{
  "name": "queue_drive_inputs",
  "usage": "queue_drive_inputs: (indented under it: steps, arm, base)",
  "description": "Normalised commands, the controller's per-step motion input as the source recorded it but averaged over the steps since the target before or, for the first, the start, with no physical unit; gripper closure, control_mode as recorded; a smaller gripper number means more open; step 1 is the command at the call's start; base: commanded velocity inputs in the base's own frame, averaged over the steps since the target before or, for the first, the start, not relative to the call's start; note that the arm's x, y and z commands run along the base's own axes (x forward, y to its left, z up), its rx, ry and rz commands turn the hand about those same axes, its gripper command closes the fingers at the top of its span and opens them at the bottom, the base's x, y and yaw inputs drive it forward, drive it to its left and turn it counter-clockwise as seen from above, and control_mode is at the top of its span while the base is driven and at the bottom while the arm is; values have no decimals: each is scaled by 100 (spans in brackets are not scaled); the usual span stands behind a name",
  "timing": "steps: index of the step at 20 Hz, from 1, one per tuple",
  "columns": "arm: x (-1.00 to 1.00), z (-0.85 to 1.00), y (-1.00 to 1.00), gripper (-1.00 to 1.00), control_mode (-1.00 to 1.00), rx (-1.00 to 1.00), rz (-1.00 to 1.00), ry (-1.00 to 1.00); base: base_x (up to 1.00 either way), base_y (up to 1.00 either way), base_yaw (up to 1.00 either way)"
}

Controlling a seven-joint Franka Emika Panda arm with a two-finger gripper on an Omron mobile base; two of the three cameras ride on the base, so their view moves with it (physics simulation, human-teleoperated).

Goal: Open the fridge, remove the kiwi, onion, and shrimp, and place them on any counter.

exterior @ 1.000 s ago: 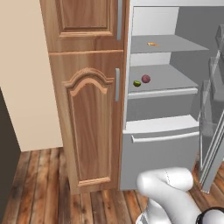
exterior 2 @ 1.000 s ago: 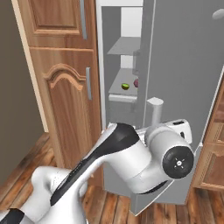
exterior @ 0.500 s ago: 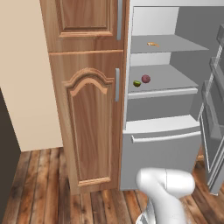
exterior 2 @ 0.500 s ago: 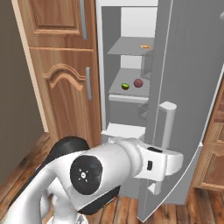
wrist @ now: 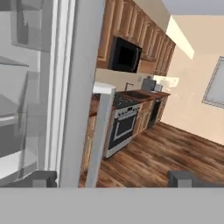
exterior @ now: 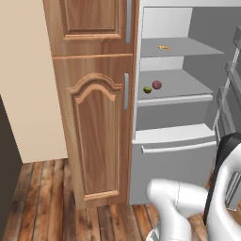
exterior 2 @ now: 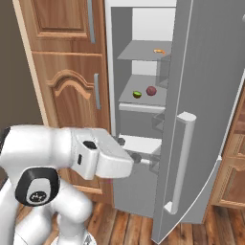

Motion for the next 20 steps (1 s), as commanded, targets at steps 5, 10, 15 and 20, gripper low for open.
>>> queue_drive_inputs:
  steps: [5,10,15,20]
  arm:
    - [13,71,97,-100,-100,-10,-13,17]
    - [56,7,98,-100,-100,-14,-2,18]
    - [86,-12,64,-100,-100,-2,0,14]
    - [100,-26,10,-100,-100,0,0,21]
  base:
    - [0,0,0]
    - [0,0,0]
    - [0,0,0]
    - [0,0,0]
